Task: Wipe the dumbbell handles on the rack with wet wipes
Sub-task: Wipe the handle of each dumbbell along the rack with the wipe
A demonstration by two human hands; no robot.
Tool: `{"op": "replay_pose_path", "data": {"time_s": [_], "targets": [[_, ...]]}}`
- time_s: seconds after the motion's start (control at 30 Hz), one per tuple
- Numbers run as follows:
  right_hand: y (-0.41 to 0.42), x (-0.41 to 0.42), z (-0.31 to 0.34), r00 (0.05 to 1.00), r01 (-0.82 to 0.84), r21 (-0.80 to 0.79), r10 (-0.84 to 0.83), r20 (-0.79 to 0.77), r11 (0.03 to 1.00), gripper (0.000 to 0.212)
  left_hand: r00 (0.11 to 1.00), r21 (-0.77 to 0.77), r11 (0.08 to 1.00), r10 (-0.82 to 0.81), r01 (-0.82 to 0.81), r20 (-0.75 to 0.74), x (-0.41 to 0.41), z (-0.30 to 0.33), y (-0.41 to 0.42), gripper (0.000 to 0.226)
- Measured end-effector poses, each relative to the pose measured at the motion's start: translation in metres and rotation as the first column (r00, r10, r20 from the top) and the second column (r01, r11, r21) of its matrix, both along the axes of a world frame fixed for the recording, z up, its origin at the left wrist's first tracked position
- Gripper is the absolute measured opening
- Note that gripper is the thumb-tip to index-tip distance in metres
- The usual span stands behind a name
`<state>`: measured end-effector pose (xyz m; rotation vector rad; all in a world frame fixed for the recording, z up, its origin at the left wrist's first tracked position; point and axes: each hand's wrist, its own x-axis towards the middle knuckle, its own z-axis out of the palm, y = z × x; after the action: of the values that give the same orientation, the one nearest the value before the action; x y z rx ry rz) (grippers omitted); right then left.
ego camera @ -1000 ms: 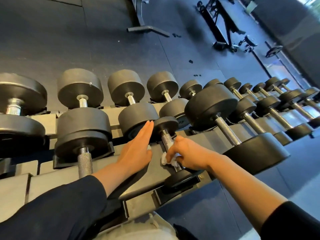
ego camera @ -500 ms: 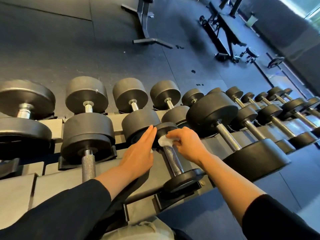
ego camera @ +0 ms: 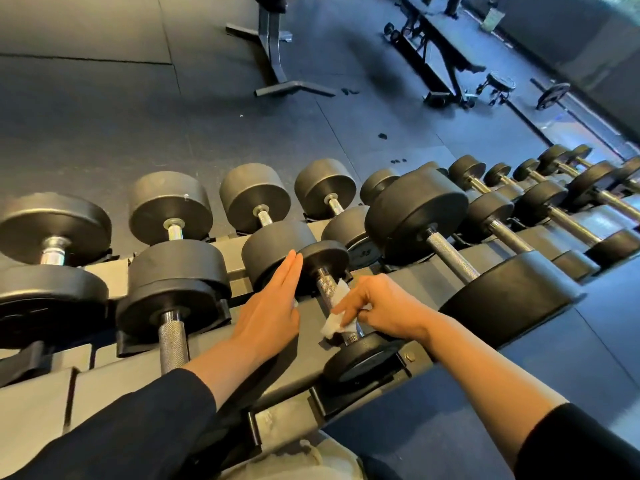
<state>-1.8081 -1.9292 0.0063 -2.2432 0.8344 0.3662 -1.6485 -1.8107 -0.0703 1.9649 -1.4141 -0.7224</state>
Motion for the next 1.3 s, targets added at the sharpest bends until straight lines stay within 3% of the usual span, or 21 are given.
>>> {"op": "replay_pose_path", "data": {"time_s": [0.13,0.27,0.33,0.4,0.47,0.53,0.6,0.73,1.0,1.2,1.3], "targets": [[0.000,-0.017,0.003,0.986,0.144,0.271,-0.162,0.045,0.952,0.032,1.000,0.014,1.000,0.000,0.000,0.002,0.001,-0.001,-0.001,0.078],[0.000,-0.017,0.001,0.975,0.165,0.308,-0.201,0.089,0.937,0.036,1.000,0.032,0.999,-0.002,0.001,0.023,-0.001,0.001,0.001,0.077],[-0.002,-0.012,-0.004,0.946,0.234,0.217,-0.274,0.173,0.948,0.034,0.999,0.023,1.000,-0.015,0.014,0.033,-0.001,0.001,0.002,0.077],[-0.007,-0.005,-0.015,0.913,0.363,-0.051,-0.344,0.221,0.931,0.024,0.999,0.018,1.000,-0.016,0.015,0.048,0.000,0.000,0.002,0.078],[-0.012,0.005,-0.023,0.934,0.357,-0.383,-0.339,0.115,0.852,0.021,0.998,0.022,1.000,-0.009,0.007,0.067,0.000,0.000,0.002,0.080],[-0.015,0.015,-0.032,0.968,0.218,-0.477,-0.252,-0.008,0.851,0.023,0.996,0.025,1.000,-0.008,0.005,0.088,-0.001,0.001,0.004,0.084],[-0.016,0.023,-0.037,0.980,0.190,-0.365,-0.197,0.017,0.911,0.028,0.994,0.030,1.000,-0.009,0.006,0.111,-0.002,0.001,0.005,0.086],[-0.015,0.024,-0.036,0.942,0.293,-0.156,-0.257,0.218,0.943,0.032,0.994,0.044,0.999,0.007,-0.012,0.112,-0.005,0.005,0.007,0.084],[-0.014,0.004,-0.028,0.955,0.232,-0.082,-0.212,0.207,0.969,0.025,0.994,0.032,0.999,0.014,-0.017,0.111,-0.009,0.008,0.006,0.080],[-0.010,-0.026,-0.005,0.981,0.113,0.131,-0.132,0.143,0.985,0.015,0.997,0.003,0.999,0.037,-0.038,0.070,-0.014,0.012,-0.002,0.074],[-0.013,-0.028,-0.007,0.966,0.157,0.115,-0.177,0.189,0.981,0.017,0.997,-0.013,1.000,0.009,-0.008,0.079,-0.015,0.015,-0.007,0.073]]}}
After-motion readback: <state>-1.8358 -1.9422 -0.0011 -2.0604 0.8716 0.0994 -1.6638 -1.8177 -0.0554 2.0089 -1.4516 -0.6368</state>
